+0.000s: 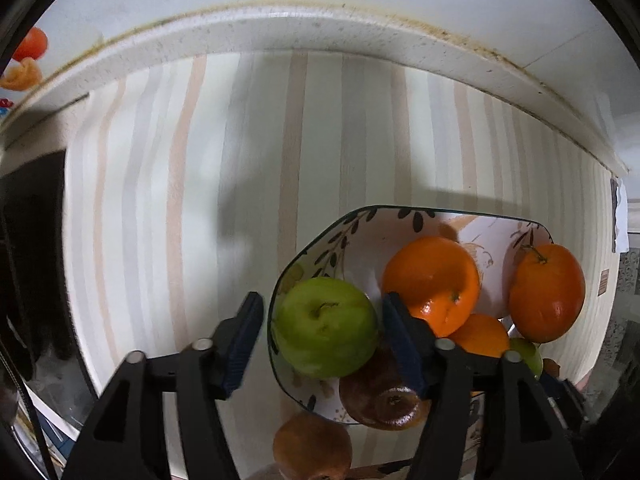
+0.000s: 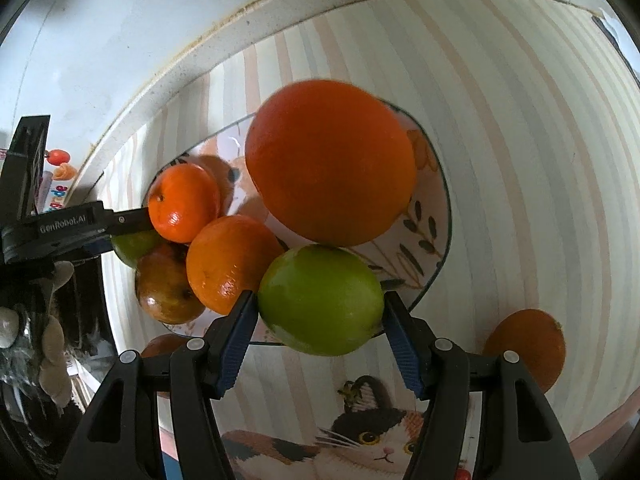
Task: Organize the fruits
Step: 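Lower both green apples onto the floral plate and open both tools, then move both open tools back toward the loose fruit on the counter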
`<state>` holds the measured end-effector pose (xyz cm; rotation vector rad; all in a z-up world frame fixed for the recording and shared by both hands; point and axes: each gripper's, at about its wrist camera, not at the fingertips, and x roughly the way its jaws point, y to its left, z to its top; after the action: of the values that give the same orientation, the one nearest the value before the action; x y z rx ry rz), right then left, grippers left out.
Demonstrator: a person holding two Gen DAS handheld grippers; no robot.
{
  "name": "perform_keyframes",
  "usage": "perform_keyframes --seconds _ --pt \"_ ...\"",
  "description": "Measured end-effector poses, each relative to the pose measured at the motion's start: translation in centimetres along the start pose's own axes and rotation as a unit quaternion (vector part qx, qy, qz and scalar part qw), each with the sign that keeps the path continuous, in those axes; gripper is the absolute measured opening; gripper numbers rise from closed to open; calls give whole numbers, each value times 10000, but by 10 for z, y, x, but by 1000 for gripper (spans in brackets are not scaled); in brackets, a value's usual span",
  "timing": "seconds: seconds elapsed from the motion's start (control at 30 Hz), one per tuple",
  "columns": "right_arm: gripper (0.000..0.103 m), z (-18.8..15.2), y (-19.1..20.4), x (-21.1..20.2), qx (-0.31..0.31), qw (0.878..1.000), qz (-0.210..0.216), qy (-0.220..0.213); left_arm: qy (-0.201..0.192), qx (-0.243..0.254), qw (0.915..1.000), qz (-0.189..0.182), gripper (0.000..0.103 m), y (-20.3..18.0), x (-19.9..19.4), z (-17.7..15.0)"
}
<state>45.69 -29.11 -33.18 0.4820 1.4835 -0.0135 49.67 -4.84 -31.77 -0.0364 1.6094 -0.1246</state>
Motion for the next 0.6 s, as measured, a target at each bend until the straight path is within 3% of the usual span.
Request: perform_keyframes --seconds 0.1,0.27,0.4,0.6 --pt "79 3 3 -11 -80 9999 -22 -121 -89 -5 10000 -22 80 -1 -10 -7" --pt "94 6 12 -30 -338 9988 -290 -214 -429 18 9991 48 81 -8 -38 -35" --pt "95 1 25 -50 -708 9936 -741 -476 -720 -19 9974 53 81 -11 -61 -60" --pt "95 -17 37 -78 -1019 9878 -922 -734 -1247 -16 9920 172 81 -17 -93 -102"
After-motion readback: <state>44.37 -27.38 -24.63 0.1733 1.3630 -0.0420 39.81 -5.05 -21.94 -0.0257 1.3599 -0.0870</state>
